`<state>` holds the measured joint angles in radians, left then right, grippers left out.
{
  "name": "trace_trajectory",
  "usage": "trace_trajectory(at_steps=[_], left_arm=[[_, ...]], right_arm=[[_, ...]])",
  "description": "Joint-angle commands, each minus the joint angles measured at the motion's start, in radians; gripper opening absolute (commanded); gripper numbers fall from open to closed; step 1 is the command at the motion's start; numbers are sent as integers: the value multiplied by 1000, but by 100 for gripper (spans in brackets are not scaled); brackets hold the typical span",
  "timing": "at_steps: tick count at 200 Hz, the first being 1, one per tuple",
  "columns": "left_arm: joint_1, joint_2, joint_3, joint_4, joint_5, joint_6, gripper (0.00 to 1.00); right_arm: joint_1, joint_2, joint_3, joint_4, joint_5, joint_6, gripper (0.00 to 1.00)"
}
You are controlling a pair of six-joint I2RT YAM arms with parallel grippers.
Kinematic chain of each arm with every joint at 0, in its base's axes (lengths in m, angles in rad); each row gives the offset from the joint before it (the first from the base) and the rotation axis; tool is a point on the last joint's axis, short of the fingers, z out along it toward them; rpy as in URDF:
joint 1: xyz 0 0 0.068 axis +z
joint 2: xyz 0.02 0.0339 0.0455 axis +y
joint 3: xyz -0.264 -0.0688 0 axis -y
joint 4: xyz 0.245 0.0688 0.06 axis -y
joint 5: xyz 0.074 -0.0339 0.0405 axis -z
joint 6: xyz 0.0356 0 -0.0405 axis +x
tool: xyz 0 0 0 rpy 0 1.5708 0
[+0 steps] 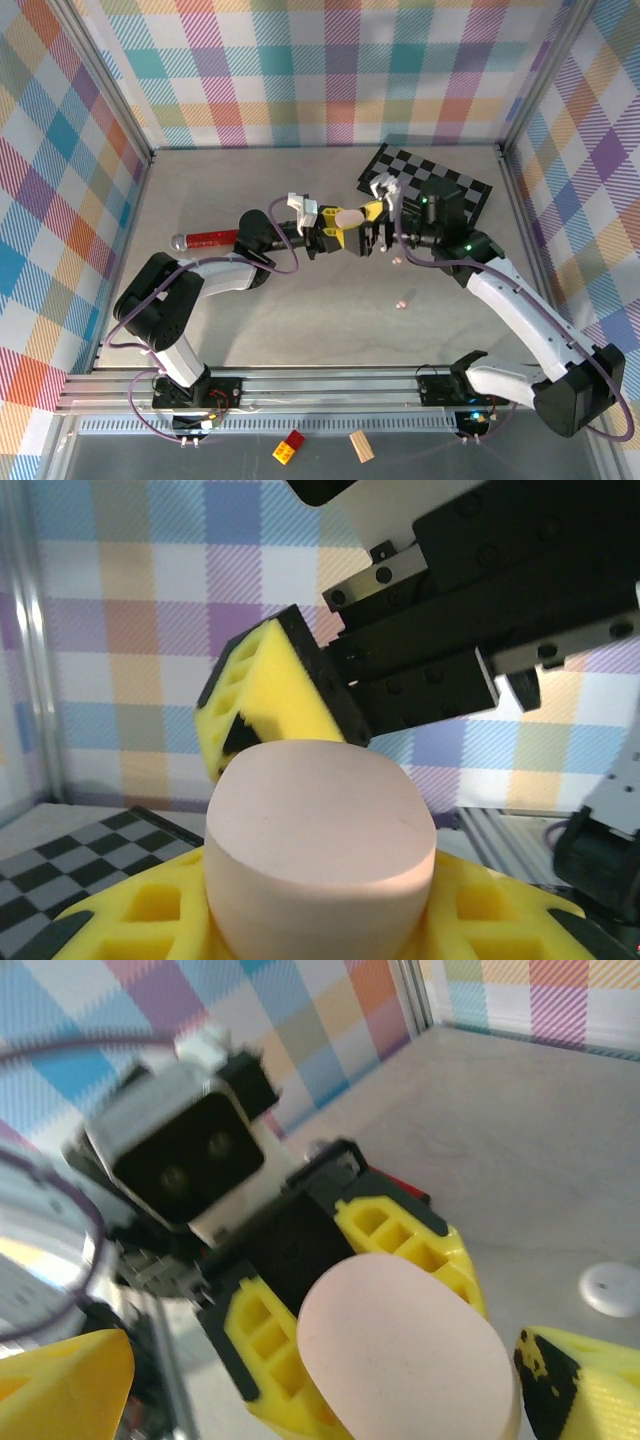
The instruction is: Insert the wireless bluetooth earbuds into the charging case
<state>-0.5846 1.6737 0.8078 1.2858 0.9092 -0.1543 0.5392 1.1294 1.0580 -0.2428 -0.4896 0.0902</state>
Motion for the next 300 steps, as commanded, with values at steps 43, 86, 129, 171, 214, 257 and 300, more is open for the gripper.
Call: trace_trajectory(at_steps=[43, 86, 129, 171, 214, 257, 300], left_arm=[[6, -41, -10, 42, 92, -67, 32], [6, -45, -16, 42, 106, -65, 32], [13, -53, -27, 43, 109, -64, 32], [14, -66, -38, 48, 111, -60, 32], [14, -66, -42, 47, 120, -59, 32], [14, -66, -42, 46, 123, -57, 32], [17, -60, -52, 46, 124, -46, 32]], right_arm=[[11, -8, 36, -135, 204, -284, 98], [11, -15, 36, -104, 254, -243, 97], [-9, -37, 30, -87, 279, -218, 97], [-19, -36, 33, -86, 296, -218, 97], [-20, -34, 41, -55, 320, -210, 96], [-22, -30, 48, -25, 332, -212, 97], [-22, 2, 114, -78, 367, -196, 96]])
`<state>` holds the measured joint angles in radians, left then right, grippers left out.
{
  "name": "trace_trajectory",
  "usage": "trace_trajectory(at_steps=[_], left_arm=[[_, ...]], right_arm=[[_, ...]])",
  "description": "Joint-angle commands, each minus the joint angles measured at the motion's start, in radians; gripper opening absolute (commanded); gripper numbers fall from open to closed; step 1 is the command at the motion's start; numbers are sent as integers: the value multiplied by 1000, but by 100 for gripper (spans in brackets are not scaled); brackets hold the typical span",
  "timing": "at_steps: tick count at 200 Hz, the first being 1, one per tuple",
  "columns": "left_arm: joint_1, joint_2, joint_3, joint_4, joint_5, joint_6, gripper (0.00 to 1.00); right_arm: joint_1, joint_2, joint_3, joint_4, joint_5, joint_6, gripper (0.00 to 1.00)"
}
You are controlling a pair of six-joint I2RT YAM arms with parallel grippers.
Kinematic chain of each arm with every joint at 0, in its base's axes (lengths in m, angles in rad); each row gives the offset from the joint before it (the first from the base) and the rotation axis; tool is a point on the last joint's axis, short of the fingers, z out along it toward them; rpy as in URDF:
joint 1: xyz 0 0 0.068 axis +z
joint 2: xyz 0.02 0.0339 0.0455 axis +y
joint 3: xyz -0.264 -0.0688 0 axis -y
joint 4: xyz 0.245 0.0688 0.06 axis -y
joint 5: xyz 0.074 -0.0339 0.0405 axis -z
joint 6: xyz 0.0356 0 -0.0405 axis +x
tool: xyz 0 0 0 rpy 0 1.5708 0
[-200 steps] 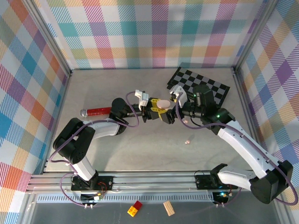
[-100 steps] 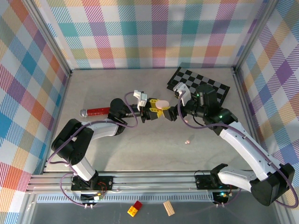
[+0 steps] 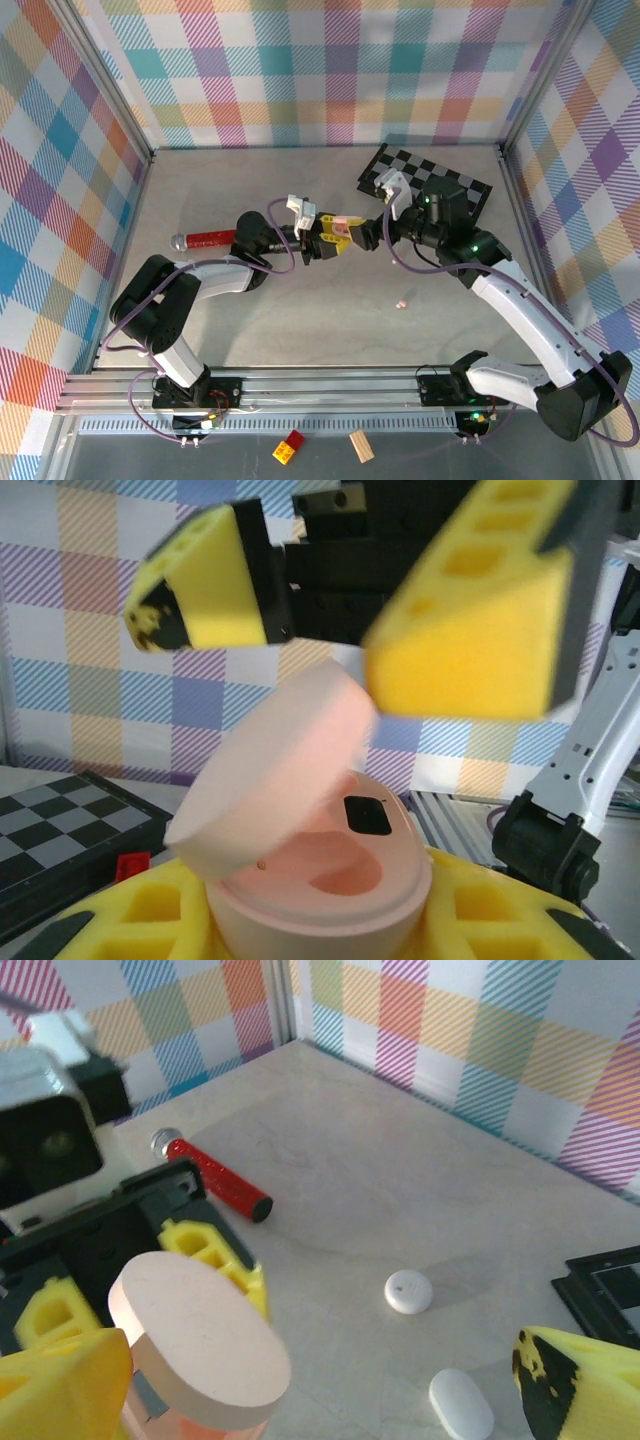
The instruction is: Insert the wireless bluetooth earbuds into the charging case
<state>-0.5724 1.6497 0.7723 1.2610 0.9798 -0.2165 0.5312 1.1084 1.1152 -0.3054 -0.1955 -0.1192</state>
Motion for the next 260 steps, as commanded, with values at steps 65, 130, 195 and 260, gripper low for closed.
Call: trace_trajectory(at_steps=[65, 130, 195, 260], left_arm=[[32, -1, -39, 71, -35, 72, 32], [51, -8, -51, 69, -46, 82, 32], [51, -36, -68, 68, -57, 72, 32], [49, -30, -53, 67, -56, 69, 32]], right_arm=[[-20, -82, 19, -6, -83, 106, 97], [-352, -194, -288, 78, -44, 557, 94], [-410, -4, -420, -64, -64, 736, 89], [-361, -41, -578, -116, -181, 871, 82]])
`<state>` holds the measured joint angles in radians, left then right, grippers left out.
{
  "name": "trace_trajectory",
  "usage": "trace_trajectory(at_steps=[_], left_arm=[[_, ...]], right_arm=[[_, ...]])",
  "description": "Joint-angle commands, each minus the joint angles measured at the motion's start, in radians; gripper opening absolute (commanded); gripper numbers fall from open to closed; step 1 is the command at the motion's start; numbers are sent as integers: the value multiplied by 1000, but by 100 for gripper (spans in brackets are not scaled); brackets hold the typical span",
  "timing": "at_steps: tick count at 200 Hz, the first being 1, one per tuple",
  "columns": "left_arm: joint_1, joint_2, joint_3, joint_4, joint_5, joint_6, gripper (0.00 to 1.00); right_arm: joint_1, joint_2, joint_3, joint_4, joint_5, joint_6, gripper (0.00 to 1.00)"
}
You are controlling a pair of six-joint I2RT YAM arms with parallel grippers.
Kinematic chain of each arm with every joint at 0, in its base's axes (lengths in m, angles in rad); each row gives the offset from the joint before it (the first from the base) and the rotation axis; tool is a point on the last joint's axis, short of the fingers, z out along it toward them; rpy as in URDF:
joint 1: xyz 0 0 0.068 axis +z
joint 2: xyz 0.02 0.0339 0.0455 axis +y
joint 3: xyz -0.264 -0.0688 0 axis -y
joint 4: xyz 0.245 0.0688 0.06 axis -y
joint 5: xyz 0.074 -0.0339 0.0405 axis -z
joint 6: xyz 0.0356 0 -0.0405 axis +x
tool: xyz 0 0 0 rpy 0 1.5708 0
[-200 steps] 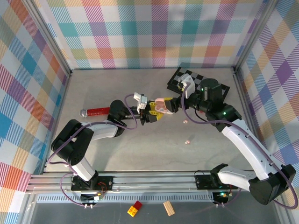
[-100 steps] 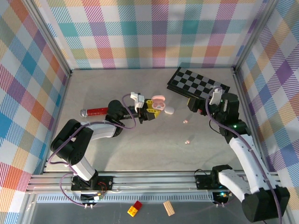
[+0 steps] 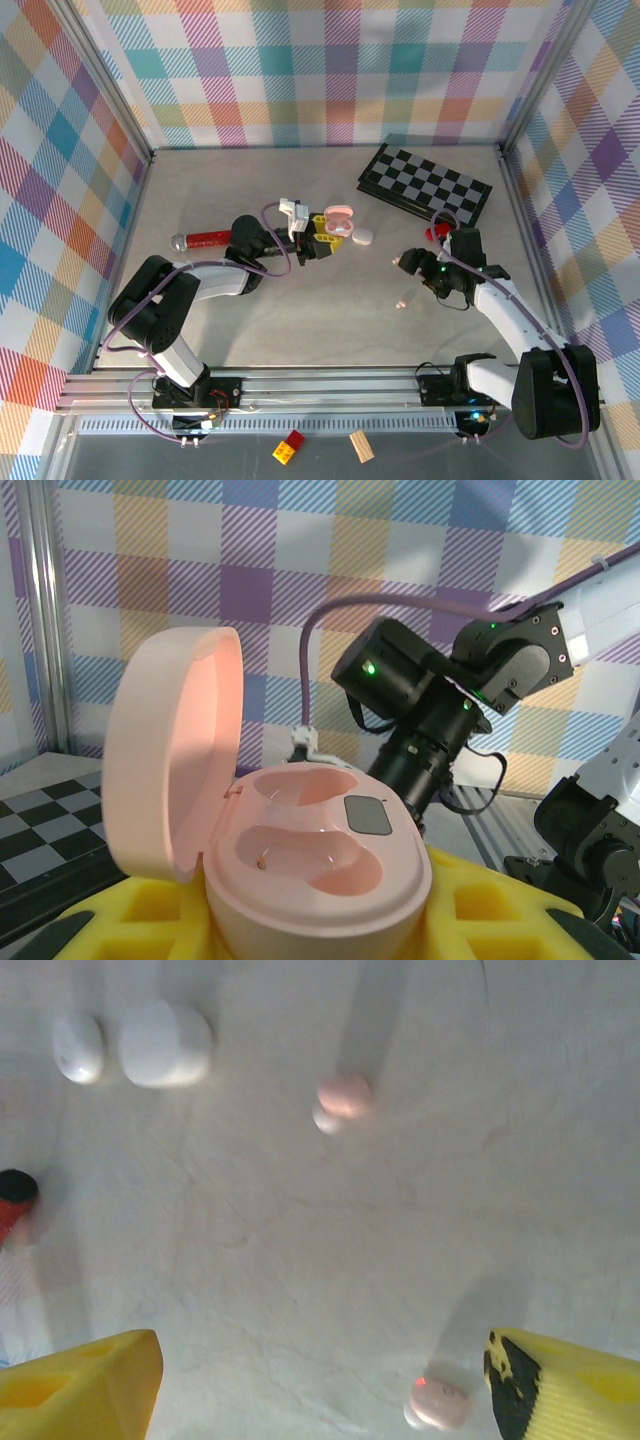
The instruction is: Insert the wireless bluetooth earbuds into the charging case
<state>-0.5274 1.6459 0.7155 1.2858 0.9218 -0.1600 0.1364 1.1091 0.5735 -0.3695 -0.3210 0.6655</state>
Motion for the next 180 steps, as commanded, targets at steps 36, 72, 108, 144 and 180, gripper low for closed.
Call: trace_trajectory(at_steps=[36, 72, 108, 144, 180], left_arm=[[4, -15, 18, 41, 15, 13, 32], [4, -16, 19, 41, 16, 13, 32], [4, -17, 16, 42, 20, 11, 32], [4, -34, 3, 38, 19, 17, 32], [4, -35, -4, 39, 21, 17, 32]], right_arm=[[100, -55, -103, -48, -81, 153, 82], [154, -19, -123, 21, -66, 200, 81], [168, 65, -87, 102, -40, 212, 76], [169, 101, -41, 68, 36, 161, 74], [167, 152, -11, 83, 54, 127, 73]])
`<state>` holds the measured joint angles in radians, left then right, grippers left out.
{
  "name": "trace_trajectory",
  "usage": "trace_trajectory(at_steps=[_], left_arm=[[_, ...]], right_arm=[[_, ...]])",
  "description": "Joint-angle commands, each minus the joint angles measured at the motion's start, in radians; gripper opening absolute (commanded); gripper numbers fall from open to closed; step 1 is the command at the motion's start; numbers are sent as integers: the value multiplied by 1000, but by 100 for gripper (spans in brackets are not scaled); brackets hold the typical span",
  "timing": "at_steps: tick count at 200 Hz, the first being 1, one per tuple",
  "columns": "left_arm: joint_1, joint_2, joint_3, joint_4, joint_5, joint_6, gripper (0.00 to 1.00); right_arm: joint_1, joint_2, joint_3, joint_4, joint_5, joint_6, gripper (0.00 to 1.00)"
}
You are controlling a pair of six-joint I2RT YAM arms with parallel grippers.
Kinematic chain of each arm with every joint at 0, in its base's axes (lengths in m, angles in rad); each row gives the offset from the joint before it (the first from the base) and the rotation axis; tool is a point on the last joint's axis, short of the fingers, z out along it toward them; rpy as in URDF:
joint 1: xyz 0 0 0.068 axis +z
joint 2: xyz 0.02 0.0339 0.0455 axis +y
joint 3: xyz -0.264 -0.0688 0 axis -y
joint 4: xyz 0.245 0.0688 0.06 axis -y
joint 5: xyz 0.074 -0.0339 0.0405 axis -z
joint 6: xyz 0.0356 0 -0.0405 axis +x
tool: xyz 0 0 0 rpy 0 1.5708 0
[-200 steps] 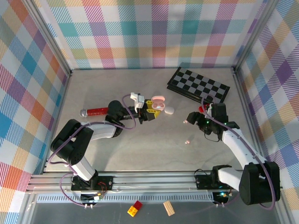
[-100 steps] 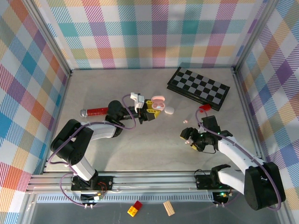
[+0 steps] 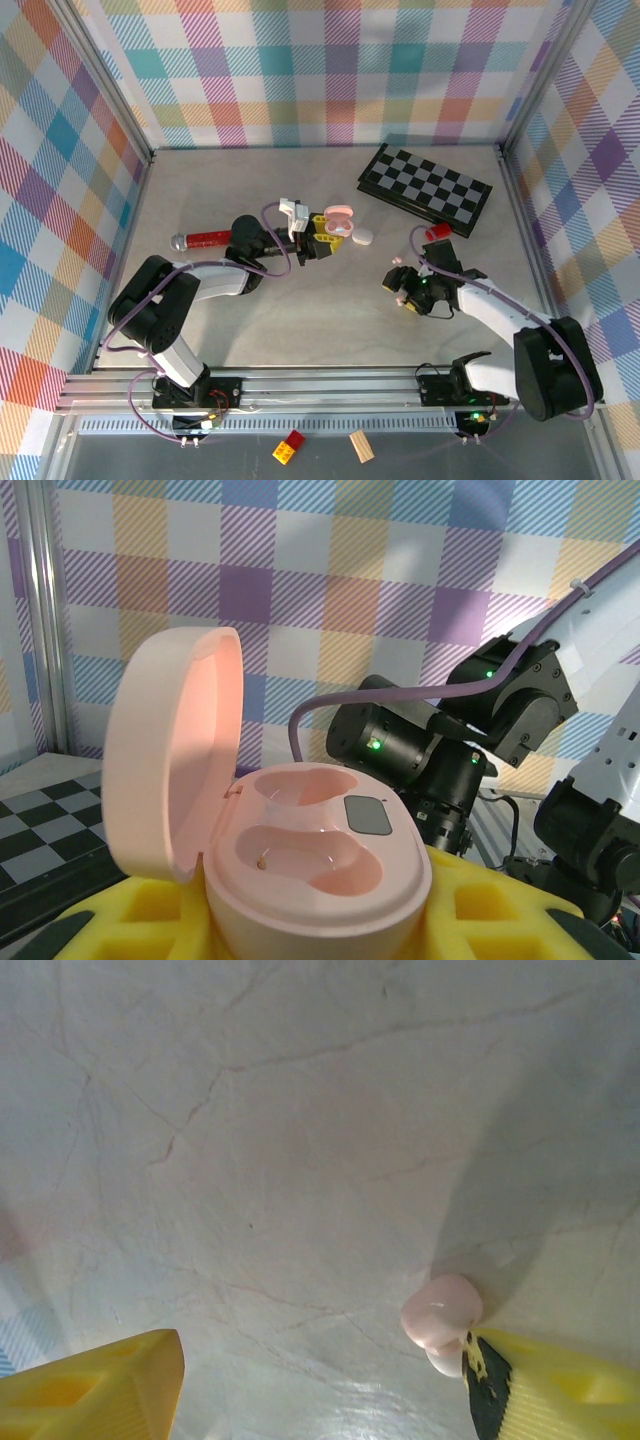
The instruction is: Insert the wireless bluetooth earbuds into the charging case
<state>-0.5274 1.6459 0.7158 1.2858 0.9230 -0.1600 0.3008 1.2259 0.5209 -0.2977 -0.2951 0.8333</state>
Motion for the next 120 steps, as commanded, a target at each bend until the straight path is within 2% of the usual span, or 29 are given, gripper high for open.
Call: trace_trajectory(at_steps=[1, 41, 77, 93, 120], left_arm=[[4, -35, -4, 38, 20, 17, 32], [9, -38, -4, 38, 22, 19, 32], [21, -31, -7, 45, 22, 15, 32], [38, -28, -15, 48, 10, 14, 32], [72, -39, -31, 52, 8, 14, 32]], right_arm=[[3, 37, 44, 12, 27, -42, 73], [2, 87, 103, -6, 24, -120, 73], [4, 98, 164, -91, 34, -205, 72], [29, 95, 208, -185, 111, -251, 69], [141, 115, 306, -368, 321, -304, 70]])
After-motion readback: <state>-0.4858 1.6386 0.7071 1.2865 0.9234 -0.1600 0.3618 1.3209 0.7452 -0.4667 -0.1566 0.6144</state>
